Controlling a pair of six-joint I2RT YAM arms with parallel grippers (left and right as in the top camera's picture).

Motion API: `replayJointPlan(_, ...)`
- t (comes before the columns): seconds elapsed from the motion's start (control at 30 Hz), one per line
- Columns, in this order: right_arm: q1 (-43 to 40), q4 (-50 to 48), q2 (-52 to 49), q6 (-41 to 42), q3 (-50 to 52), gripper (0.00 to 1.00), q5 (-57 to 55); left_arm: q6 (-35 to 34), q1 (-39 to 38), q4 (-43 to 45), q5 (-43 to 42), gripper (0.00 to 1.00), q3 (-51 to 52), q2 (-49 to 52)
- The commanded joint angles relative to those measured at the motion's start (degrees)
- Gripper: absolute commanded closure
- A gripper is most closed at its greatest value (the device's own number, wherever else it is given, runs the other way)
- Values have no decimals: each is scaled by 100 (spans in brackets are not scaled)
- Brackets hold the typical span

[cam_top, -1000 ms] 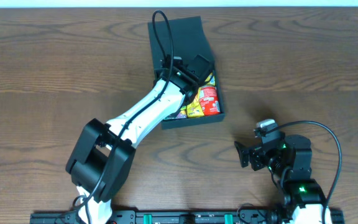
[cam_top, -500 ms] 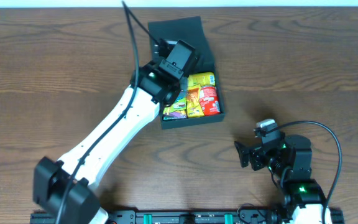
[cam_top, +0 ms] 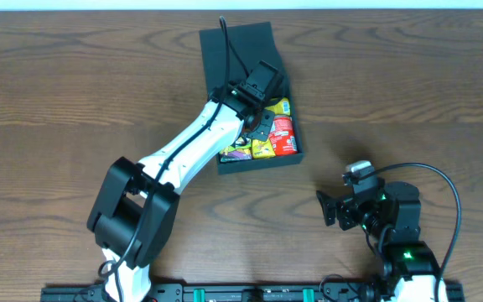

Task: Pack container
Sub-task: 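Push the Pretz box down into the box with the left gripper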

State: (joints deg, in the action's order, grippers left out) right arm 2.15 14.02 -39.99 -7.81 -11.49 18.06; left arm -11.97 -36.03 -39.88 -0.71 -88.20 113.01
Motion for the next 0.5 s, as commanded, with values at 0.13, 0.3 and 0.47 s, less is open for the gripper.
replayJointPlan(0.13,-46,0,24,-42,0,1,37,122,50,286,107,94,-4,339)
replayJointPlan(0.3,-46,0,24,-42,0,1,37,103,48,431,409,94,-4,378)
replayJointPlan(0.47,-46,-2,24,-42,0,1,37,101,48,378,560,94,-4,378)
